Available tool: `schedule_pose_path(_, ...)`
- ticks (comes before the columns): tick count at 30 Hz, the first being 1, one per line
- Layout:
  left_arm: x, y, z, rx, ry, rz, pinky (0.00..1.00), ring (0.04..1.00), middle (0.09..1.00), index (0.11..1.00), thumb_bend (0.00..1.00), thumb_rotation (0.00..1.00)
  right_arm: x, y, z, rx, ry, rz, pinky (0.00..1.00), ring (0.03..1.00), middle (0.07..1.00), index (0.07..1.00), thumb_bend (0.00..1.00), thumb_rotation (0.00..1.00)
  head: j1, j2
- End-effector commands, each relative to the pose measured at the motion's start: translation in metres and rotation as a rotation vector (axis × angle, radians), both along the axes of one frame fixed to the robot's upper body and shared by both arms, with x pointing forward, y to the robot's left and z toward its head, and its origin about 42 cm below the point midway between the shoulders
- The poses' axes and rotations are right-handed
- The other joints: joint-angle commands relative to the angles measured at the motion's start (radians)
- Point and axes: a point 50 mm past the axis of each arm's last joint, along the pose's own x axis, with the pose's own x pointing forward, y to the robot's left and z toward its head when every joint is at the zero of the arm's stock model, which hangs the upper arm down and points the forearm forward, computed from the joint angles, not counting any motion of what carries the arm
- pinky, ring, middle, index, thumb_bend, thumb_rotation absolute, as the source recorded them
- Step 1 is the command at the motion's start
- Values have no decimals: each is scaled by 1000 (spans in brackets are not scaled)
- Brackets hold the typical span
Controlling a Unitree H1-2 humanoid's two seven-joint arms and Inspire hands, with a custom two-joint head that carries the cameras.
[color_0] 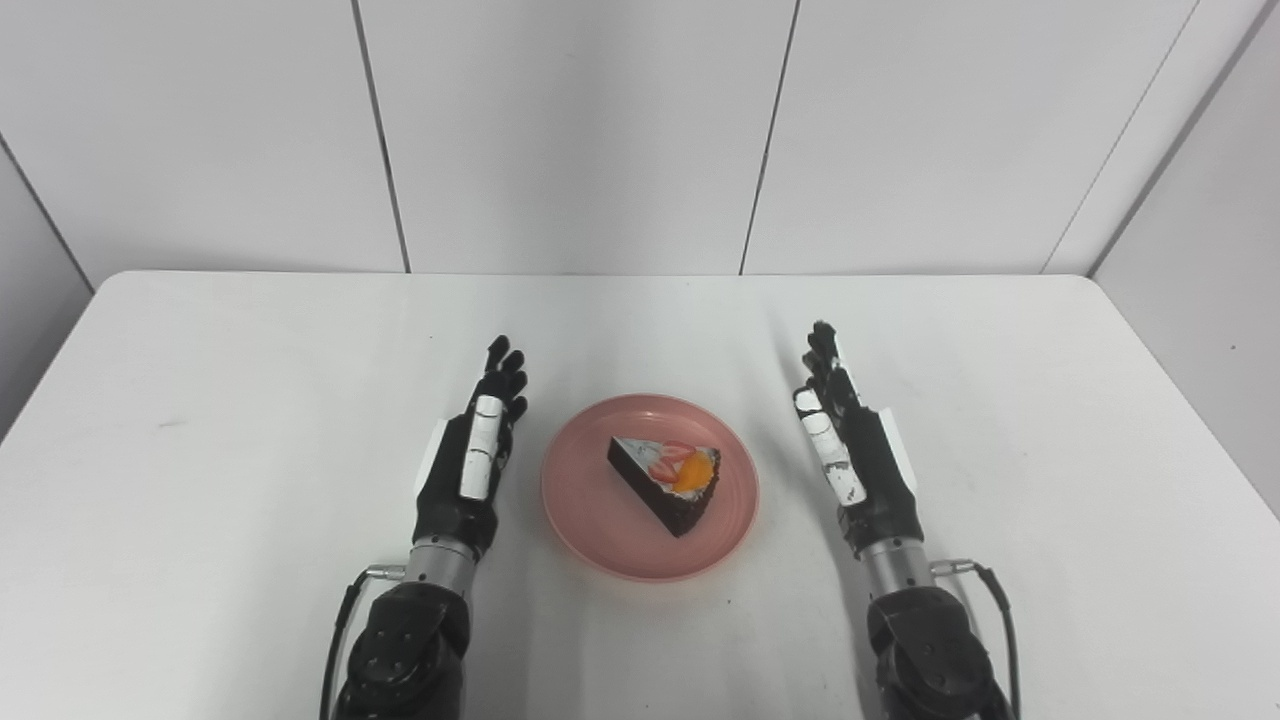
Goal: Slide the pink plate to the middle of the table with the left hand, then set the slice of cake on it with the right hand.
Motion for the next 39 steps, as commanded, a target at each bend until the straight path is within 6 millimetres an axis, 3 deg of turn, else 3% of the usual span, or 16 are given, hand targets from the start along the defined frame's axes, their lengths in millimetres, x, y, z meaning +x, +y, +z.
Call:
schedule_pose_path(1, -8, 6, -16, -9, 11, 26, 1000, 1000, 1000, 1000, 680, 994, 2, 7, 12, 37, -18, 25, 1000, 1000, 1000, 1000, 652, 914, 2, -1)
schedule_pose_path(10, -9, 4, -18, -12, 2, 51, 1000, 1000, 1000, 1000, 649, 1000, -8, 19, 5, 142, 71, 33, 1000, 1000, 1000, 1000, 708, 878, 6, -4)
schedule_pose_path(15, -12, 4, -17, 3, 19, 41, 1000, 1000, 1000, 1000, 672, 1000, -12, 24, 4, 165, 81, 34, 1000, 1000, 1000, 1000, 657, 882, 10, -3)
schedule_pose_path(28, -17, 6, -17, 63, 65, -12, 1000, 1000, 1000, 1000, 754, 1000, -8, 20, 2, 203, 82, -11, 1000, 1000, 1000, 1000, 680, 865, -2, -11)
schedule_pose_path(39, -16, 10, -20, 54, 89, -40, 1000, 1000, 1000, 1000, 771, 1000, -3, 20, -3, 160, 60, -12, 1000, 1000, 1000, 1000, 634, 885, -8, -20)
